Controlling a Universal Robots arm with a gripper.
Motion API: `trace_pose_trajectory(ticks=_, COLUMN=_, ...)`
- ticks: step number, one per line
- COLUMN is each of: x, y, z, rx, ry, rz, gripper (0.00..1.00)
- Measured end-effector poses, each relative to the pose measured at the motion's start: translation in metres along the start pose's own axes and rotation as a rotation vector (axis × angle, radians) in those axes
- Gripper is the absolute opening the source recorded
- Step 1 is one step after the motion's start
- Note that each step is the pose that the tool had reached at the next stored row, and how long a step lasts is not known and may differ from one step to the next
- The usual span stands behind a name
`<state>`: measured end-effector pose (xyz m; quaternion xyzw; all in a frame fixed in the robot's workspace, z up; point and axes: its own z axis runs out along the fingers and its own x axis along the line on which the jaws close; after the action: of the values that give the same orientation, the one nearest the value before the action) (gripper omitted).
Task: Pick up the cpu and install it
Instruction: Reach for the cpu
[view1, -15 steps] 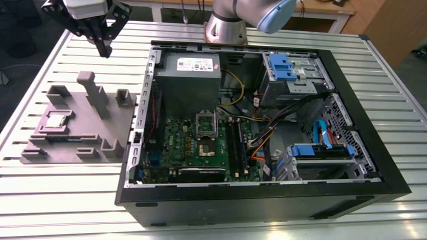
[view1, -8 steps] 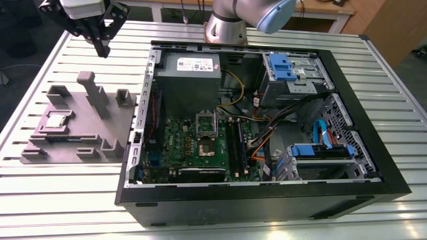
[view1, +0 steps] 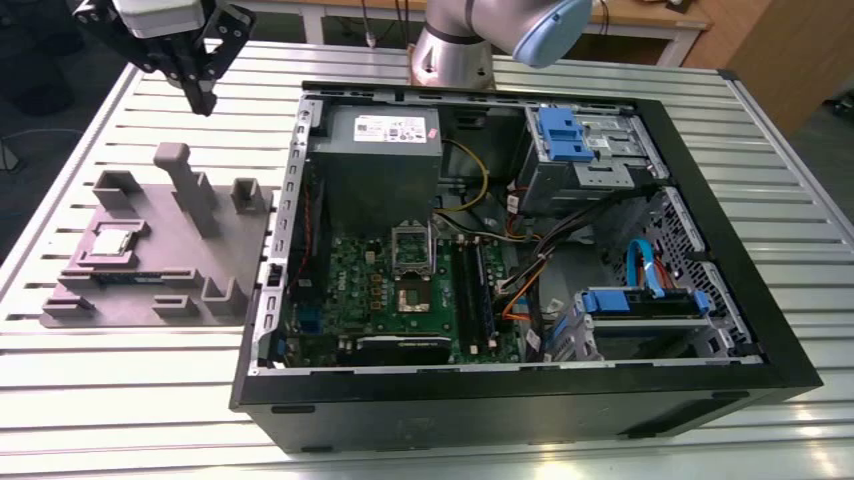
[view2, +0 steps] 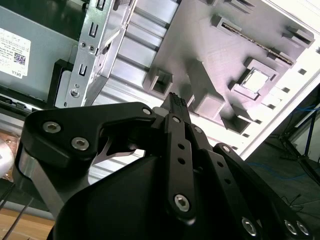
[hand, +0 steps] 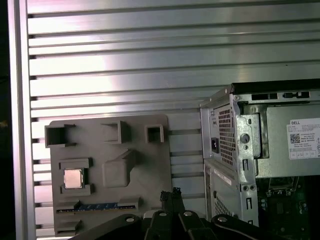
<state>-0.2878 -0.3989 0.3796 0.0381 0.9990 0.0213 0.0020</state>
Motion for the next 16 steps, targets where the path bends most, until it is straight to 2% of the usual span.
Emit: trace_pose_trajectory(ticks=16, x=0.0053, y=-0.0004, z=0.0002, rx=0.0001, ry=0.0006, rz=0.0, gripper=0.1)
